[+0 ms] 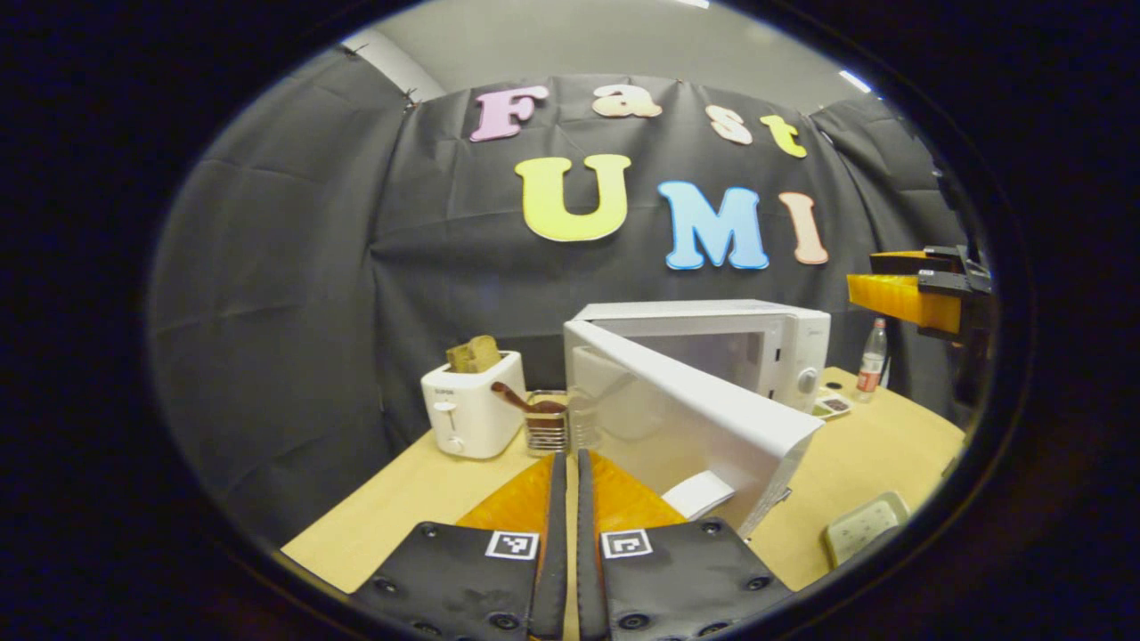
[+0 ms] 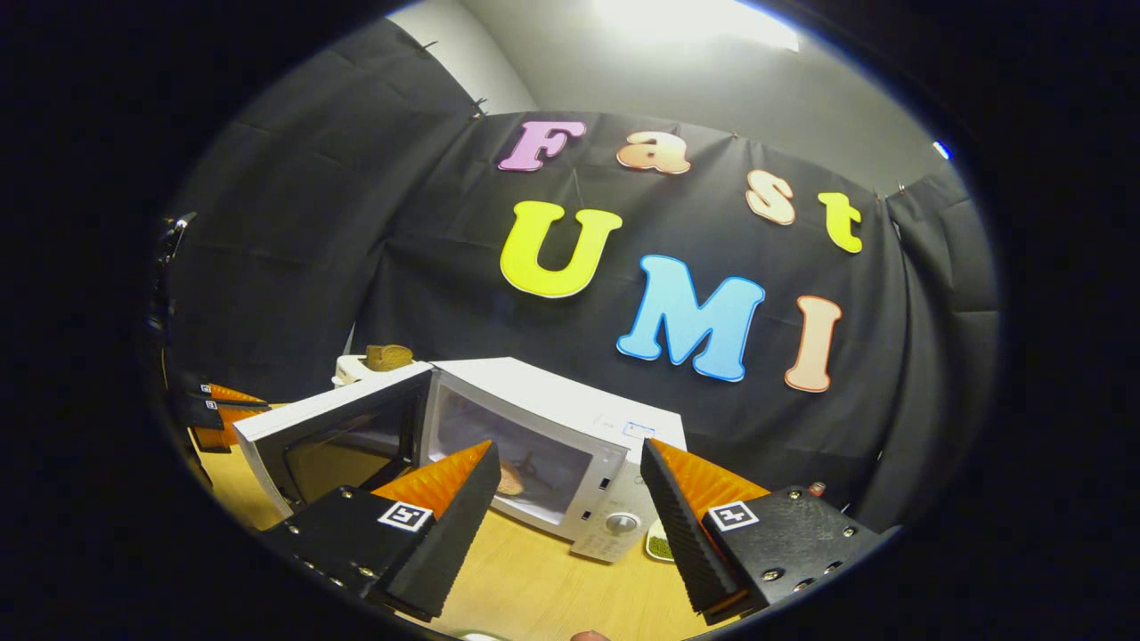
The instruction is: Open the microwave oven with the left hand, put the food in, and close the microwave oven.
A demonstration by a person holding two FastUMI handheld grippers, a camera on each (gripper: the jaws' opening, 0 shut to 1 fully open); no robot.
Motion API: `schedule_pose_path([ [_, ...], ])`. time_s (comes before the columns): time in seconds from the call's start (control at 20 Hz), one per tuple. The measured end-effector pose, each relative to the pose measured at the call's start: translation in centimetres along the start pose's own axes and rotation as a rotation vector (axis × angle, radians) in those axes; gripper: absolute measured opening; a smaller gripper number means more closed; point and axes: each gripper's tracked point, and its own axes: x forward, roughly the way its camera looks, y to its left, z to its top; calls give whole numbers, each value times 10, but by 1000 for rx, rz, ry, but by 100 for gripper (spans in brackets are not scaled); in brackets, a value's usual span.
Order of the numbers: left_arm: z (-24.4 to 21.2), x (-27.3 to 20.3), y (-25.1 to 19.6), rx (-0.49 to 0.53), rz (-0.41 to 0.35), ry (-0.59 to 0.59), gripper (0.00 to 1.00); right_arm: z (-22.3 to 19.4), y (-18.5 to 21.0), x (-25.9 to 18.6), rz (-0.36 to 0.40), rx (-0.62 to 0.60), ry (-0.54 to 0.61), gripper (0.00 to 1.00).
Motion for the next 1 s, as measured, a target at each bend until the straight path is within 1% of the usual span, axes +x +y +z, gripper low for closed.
schedule_pose_path([
  [0.25,4,16,-62,15,-129,12,12,-7,-28,-16,-48,4,23,97],
  [0.55,20,45,-120,26,-229,-3,12,-12,-66,-33,-135,2,42,97],
  [0.7,28,62,-145,39,-269,-21,12,-16,-87,-44,-185,-5,55,97],
  [1.0,39,98,-177,34,-313,-38,12,-21,-116,-59,-267,8,81,96],
])
